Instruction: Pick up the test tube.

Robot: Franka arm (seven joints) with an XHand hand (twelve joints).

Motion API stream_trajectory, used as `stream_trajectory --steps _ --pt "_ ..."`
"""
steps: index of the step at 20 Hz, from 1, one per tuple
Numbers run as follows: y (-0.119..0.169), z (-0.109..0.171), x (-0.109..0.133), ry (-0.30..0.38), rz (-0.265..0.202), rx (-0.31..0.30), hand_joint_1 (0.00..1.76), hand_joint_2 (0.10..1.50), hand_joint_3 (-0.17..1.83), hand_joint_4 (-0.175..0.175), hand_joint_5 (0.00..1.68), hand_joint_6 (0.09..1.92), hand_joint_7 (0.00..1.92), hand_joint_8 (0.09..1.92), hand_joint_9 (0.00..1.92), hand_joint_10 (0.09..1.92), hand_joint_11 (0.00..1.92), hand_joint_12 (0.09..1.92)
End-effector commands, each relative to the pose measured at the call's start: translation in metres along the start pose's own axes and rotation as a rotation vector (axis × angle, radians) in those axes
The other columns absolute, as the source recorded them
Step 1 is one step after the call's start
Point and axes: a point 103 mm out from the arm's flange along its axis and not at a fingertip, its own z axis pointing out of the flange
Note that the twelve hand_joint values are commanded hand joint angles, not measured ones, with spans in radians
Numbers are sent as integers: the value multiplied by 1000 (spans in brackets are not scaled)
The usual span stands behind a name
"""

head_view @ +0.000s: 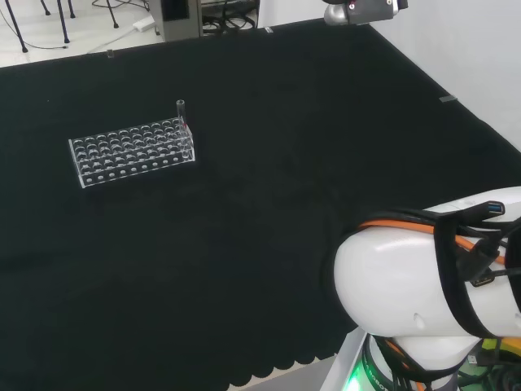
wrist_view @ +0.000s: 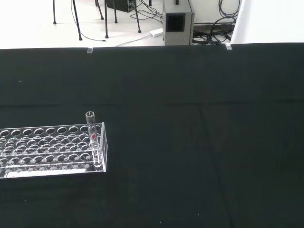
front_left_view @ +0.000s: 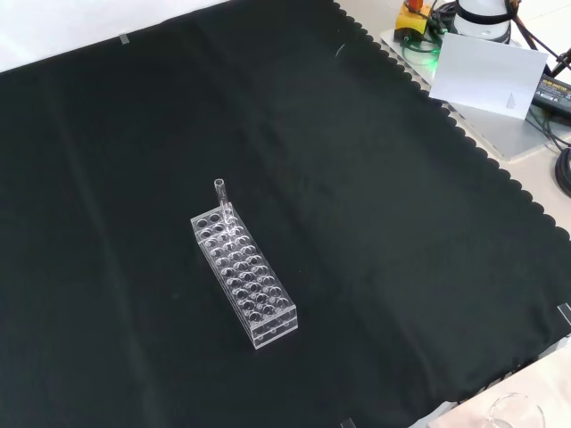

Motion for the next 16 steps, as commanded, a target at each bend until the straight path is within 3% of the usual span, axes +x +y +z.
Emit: stream_trajectory --steps 1,3,10,16 --pt "-104 -28 -44 -169 117 -85 696 689 610 -21 120 235 136 786 180 829 95 1382" --pt "-113 -31 -48 -183 127 -89 645 734 560 -6 67 98 31 761 41 838 21 1366" --pt "-107 -26 -48 -161 129 -69 635 751 537 -2 53 87 0 753 0 844 0 1361" --pt "-79 -23 -39 -156 58 -38 636 752 532 -1 53 87 0 752 0 848 0 1361"
